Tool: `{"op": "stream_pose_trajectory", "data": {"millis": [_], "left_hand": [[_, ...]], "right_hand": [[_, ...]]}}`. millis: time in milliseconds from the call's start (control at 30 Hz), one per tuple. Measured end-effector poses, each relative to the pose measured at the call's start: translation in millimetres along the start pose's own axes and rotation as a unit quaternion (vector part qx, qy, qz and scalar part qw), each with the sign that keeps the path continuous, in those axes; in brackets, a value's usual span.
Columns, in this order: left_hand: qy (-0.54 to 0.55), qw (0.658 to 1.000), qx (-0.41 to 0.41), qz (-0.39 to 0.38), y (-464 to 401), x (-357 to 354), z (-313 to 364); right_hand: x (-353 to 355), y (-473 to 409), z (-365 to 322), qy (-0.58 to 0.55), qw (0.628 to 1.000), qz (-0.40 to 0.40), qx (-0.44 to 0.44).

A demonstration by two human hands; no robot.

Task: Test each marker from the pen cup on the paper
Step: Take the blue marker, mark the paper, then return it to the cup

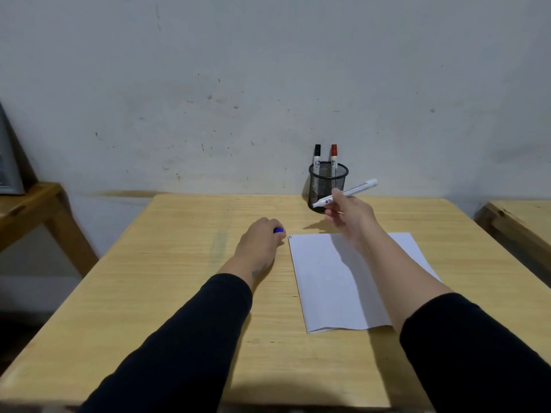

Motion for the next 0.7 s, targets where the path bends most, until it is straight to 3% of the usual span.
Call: {"op": "stream_pose_trajectory", "data": {"millis": [133, 233, 400, 700], "left_hand": [[-0.062, 0.996, -0.047, 0.034, 4.8, -14.1, -3.9], [-0.099, 0.992, -0.076, 0.023, 10.5, -17.6, -9.3], [-0.187, 0.978, -0.089, -0.002, 8.7, -24.8, -13.0], [-0.181, 0.980, -0.086, 0.012, 6.7, -25.2, -14.4]], "right_hand": [[-13.9, 11.3, 14.1, 0.019, 0.999, -0.022, 0.019], [-19.0, 15.7, 20.3, 0.015, 0.999, -0.020, 0.030], [-29.6, 16.6, 30.4, 0.030, 0.993, -0.082, 0.076], [-21.0, 11.1, 45.0, 0.173, 0.970, -0.014, 0.169]]}}
Point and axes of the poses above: each hand's wrist, its own y-axis away from the middle knuckle, its own x-axis out of the back of the hand, z = x × y, the point moved 3 cm from there along -y, towards the middle knuckle, and after that the axes turned 12 degrees about z, right-handed, at the moved point
